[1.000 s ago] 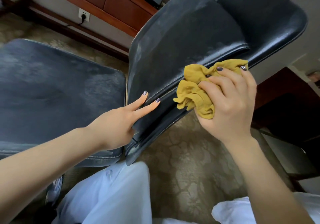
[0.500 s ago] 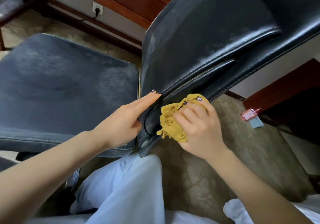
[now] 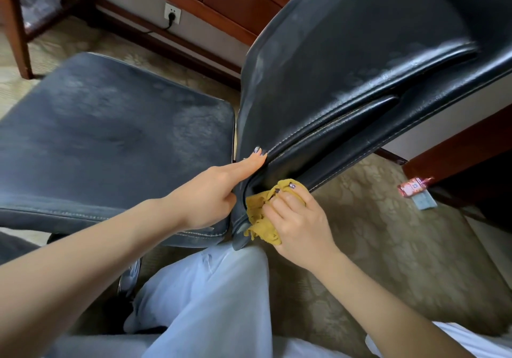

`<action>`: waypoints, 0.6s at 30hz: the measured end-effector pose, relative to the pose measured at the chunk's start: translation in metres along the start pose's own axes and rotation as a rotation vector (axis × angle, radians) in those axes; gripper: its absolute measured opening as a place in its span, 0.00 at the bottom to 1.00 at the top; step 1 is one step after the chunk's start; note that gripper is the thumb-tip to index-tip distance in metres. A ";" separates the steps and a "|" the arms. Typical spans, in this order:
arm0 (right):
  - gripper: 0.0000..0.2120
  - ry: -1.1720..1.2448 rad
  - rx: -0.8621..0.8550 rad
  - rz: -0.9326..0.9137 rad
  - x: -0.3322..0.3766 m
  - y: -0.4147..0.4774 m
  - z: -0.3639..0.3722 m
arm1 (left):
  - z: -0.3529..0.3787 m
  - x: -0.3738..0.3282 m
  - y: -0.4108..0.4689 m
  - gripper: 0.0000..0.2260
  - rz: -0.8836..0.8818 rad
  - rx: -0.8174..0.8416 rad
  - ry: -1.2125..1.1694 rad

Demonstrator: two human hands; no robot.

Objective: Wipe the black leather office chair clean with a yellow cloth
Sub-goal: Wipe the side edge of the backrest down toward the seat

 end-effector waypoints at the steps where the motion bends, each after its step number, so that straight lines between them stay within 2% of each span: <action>1: 0.07 0.006 0.015 0.005 0.002 -0.001 0.003 | 0.000 0.000 0.000 0.38 -0.002 0.005 0.003; 7: 0.03 0.017 0.152 0.006 0.022 -0.005 0.033 | -0.011 -0.003 0.003 0.35 0.000 0.040 0.065; 9: 0.07 0.019 0.159 -0.007 0.028 -0.004 0.040 | -0.013 -0.005 0.004 0.35 0.000 0.050 0.086; 12: 0.20 0.014 0.117 -0.026 0.030 0.000 0.037 | -0.013 -0.007 0.003 0.35 -0.009 0.073 0.101; 13: 0.22 0.027 0.104 -0.026 0.028 0.000 0.034 | -0.012 -0.007 0.003 0.36 -0.013 0.077 0.100; 18: 0.10 0.107 -0.044 0.009 0.012 0.008 0.004 | -0.010 -0.005 0.000 0.37 -0.026 0.068 0.078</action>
Point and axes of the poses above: each hand's wrist, its own y-axis towards the middle knuckle, its own z-axis out of the palm, x = y × z, the point moved 7 cm from there along y, towards the middle knuckle
